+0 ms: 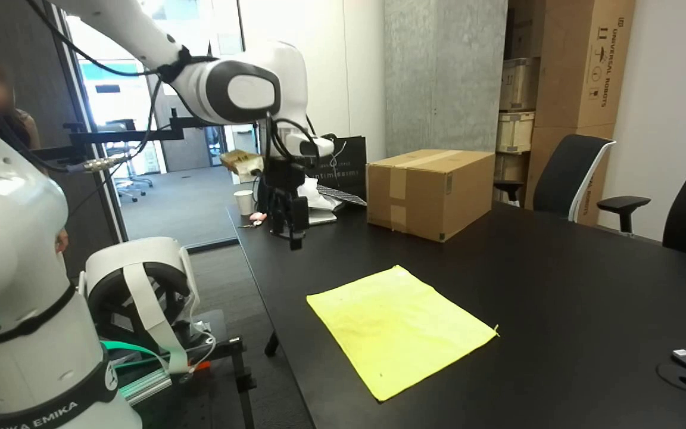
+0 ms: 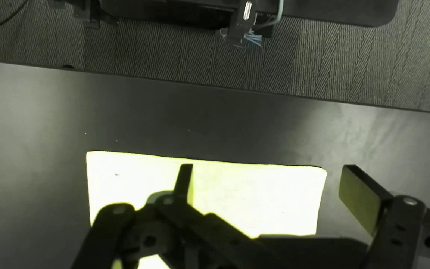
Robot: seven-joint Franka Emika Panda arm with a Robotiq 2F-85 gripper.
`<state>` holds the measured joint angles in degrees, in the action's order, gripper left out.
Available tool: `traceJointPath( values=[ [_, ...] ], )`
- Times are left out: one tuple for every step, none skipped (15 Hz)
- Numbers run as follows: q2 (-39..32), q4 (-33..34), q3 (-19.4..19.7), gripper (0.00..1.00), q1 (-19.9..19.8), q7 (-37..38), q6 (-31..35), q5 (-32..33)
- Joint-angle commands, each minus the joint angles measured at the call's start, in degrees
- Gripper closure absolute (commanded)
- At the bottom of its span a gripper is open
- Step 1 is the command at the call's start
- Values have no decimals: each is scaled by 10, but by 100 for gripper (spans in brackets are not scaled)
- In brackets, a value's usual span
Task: Fold the yellow cloth
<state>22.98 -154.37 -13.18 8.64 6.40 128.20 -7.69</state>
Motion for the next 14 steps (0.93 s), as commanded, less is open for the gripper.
traceJointPath(
  values=[
    [-91,-9,18,0,-24,19,108,28],
    [-116,-12,24,0,-32,23,137,35],
    [-145,-11,31,0,-42,27,166,47],
    [-165,-7,39,0,-48,31,182,54],
    [-189,-3,48,0,-55,31,199,63],
    [-209,1,56,0,-60,31,215,71],
    [-234,7,64,0,-66,37,233,86],
    [-252,12,73,0,-69,37,243,94],
    [-277,18,82,0,-72,40,262,102],
    [-295,23,92,0,-73,45,273,110],
    [-314,30,101,0,-73,50,288,114],
    [-333,38,108,0,-73,42,299,107],
    [-349,45,116,0,-72,41,310,106],
    [-364,53,117,0,-73,25,317,89]
  ],
)
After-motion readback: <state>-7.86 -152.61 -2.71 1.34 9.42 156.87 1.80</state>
